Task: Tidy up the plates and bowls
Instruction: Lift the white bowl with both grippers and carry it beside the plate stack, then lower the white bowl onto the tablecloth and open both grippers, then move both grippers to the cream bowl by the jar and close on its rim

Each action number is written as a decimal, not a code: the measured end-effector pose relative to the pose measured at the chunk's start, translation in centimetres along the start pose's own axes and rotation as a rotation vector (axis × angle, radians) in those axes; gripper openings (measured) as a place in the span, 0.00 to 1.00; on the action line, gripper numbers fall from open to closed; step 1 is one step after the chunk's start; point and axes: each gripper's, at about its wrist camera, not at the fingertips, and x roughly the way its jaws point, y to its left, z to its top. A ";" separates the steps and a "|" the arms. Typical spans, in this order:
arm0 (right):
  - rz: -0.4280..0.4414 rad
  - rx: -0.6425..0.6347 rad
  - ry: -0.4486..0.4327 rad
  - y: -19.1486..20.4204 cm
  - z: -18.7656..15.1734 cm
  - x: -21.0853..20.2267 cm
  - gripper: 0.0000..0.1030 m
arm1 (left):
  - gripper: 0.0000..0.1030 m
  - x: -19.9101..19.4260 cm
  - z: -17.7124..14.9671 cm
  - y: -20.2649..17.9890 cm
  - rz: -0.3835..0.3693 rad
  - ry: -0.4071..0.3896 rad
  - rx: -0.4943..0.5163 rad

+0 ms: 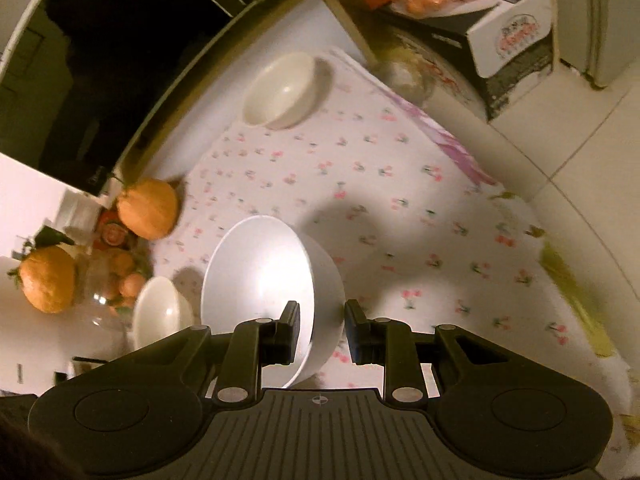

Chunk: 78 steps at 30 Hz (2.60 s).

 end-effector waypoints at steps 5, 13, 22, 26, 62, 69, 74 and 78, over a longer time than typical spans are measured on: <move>-0.021 0.003 -0.004 -0.9 -0.2 -0.5 0.25 | 0.13 0.8 -0.7 -0.8 0.002 0.049 0.047; -0.051 0.005 0.032 -1.8 -0.3 0.1 0.25 | 0.15 1.3 -1.3 -1.5 0.006 0.089 0.107; -0.082 0.007 0.059 -2.1 -0.4 0.7 0.25 | 0.17 1.5 -1.4 -1.8 0.001 0.105 0.138; -0.089 0.010 0.060 -2.1 -0.3 0.9 0.29 | 0.22 1.6 -1.3 -2.1 0.008 0.098 0.157; 0.020 -0.163 -0.082 5.7 -0.6 0.2 0.88 | 0.96 -7.1 0.9 2.9 0.192 -0.163 0.053; 0.085 -0.185 -0.105 8.8 -1.3 1.6 0.91 | 0.98 -8.4 1.9 7.4 0.310 -0.274 -0.025; 0.106 -0.216 -0.114 11.3 -1.7 3.7 0.92 | 0.98 -7.8 2.1 10.1 0.364 -0.277 -0.092; 0.124 -0.228 -0.087 13.2 -2.1 5.9 0.92 | 0.97 -7.4 1.9 11.3 0.392 -0.281 -0.104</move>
